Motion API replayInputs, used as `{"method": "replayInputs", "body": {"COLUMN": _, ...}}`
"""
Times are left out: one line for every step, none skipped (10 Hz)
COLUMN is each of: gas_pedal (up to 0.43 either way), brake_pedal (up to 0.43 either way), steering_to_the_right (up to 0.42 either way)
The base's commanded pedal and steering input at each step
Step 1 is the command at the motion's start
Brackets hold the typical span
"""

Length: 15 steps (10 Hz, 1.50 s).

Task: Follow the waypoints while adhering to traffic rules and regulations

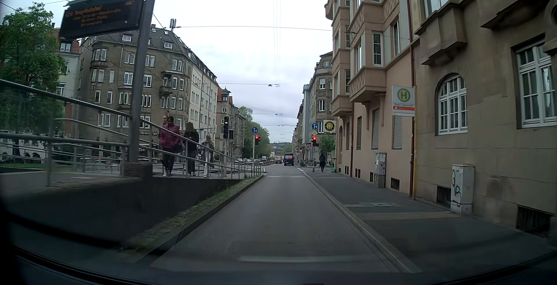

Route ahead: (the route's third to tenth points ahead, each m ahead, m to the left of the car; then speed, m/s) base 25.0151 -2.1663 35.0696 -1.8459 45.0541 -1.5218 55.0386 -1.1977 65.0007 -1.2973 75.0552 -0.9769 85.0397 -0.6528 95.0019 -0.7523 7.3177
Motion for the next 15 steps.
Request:
{"method": "replayInputs", "body": {"gas_pedal": 0.000, "brake_pedal": 0.177, "steering_to_the_right": 0.000}}
{"method": "replayInputs", "body": {"gas_pedal": 0.000, "brake_pedal": 0.177, "steering_to_the_right": -0.001}}
{"method": "replayInputs", "body": {"gas_pedal": 0.000, "brake_pedal": 0.171, "steering_to_the_right": -0.001}}
{"method": "replayInputs", "body": {"gas_pedal": 0.000, "brake_pedal": 0.171, "steering_to_the_right": -0.001}}
{"method": "replayInputs", "body": {"gas_pedal": 0.000, "brake_pedal": 0.171, "steering_to_the_right": -0.001}}
{"method": "replayInputs", "body": {"gas_pedal": 0.000, "brake_pedal": 0.177, "steering_to_the_right": -0.002}}
{"method": "replayInputs", "body": {"gas_pedal": 0.000, "brake_pedal": 0.177, "steering_to_the_right": -0.003}}
{"method": "replayInputs", "body": {"gas_pedal": 0.000, "brake_pedal": 0.177, "steering_to_the_right": -0.002}}
{"method": "replayInputs", "body": {"gas_pedal": 0.000, "brake_pedal": 0.177, "steering_to_the_right": -0.003}}
{"method": "replayInputs", "body": {"gas_pedal": 0.000, "brake_pedal": 0.177, "steering_to_the_right": -0.003}}
{"method": "replayInputs", "body": {"gas_pedal": 0.000, "brake_pedal": 0.171, "steering_to_the_right": -0.004}}
{"method": "replayInputs", "body": {"gas_pedal": 0.000, "brake_pedal": 0.171, "steering_to_the_right": -0.004}}
{"method": "replayInputs", "body": {"gas_pedal": 0.000, "brake_pedal": 0.171, "steering_to_the_right": -0.004}}
{"method": "replayInputs", "body": {"gas_pedal": 0.000, "brake_pedal": 0.171, "steering_to_the_right": -0.004}}
{"method": "replayInputs", "body": {"gas_pedal": 0.000, "brake_pedal": 0.165, "steering_to_the_right": -0.004}}
